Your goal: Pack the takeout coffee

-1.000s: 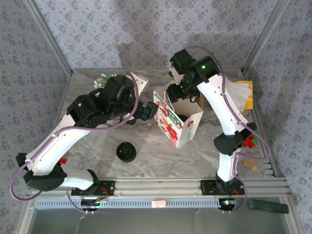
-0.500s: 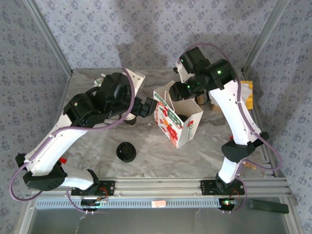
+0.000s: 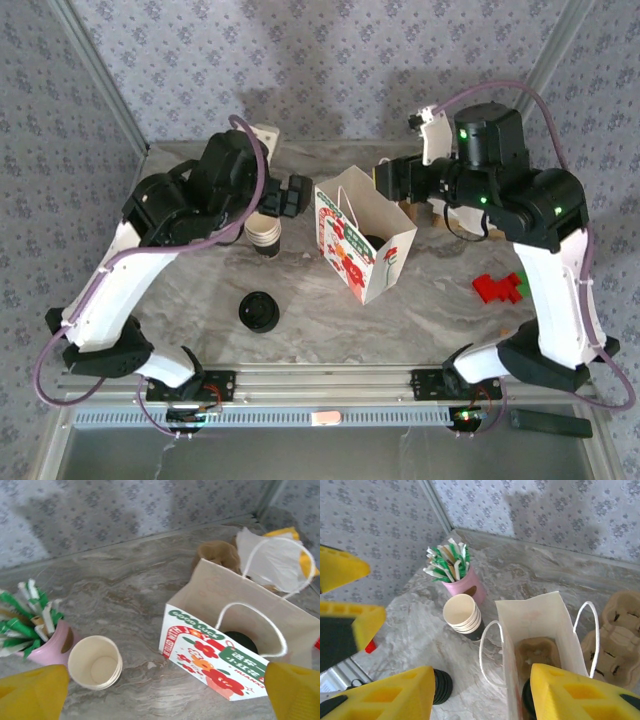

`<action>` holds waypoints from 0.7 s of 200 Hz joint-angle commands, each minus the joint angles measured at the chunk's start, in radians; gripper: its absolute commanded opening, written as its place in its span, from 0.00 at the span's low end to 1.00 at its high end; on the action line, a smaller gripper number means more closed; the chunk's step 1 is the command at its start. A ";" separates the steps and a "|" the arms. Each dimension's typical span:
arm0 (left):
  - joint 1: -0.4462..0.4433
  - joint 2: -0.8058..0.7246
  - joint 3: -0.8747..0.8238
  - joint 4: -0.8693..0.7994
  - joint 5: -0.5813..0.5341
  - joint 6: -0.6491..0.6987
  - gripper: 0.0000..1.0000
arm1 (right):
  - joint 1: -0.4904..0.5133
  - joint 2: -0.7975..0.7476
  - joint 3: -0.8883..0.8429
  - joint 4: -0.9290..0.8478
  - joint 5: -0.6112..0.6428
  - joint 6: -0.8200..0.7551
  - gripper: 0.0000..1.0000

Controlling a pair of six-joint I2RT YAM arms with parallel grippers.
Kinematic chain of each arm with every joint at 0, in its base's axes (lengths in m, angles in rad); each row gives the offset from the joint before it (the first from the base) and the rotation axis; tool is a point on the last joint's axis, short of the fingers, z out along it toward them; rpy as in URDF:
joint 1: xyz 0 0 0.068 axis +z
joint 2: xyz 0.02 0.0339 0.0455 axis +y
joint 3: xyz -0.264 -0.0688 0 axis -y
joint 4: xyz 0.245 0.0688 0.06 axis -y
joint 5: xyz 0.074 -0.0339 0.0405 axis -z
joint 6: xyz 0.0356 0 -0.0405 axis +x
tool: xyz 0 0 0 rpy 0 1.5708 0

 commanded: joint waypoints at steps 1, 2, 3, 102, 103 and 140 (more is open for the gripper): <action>0.060 0.015 0.055 -0.093 -0.019 -0.101 1.00 | 0.018 -0.009 -0.056 0.050 -0.085 -0.013 0.54; 0.063 0.015 0.055 -0.093 -0.015 -0.102 1.00 | 0.019 -0.009 -0.058 0.051 -0.088 -0.012 0.54; 0.067 0.016 0.055 -0.092 -0.013 -0.104 1.00 | 0.020 -0.010 -0.061 0.054 -0.090 -0.012 0.54; 0.419 0.079 0.110 -0.139 0.095 -0.110 0.95 | 0.132 -0.119 -0.316 0.339 -0.121 0.062 0.54; 0.422 0.081 0.108 -0.138 0.095 -0.108 0.95 | 0.133 -0.119 -0.317 0.340 -0.121 0.063 0.54; 0.595 0.083 -0.025 -0.034 0.233 -0.049 0.88 | 0.143 -0.073 -0.294 0.347 -0.108 0.096 0.54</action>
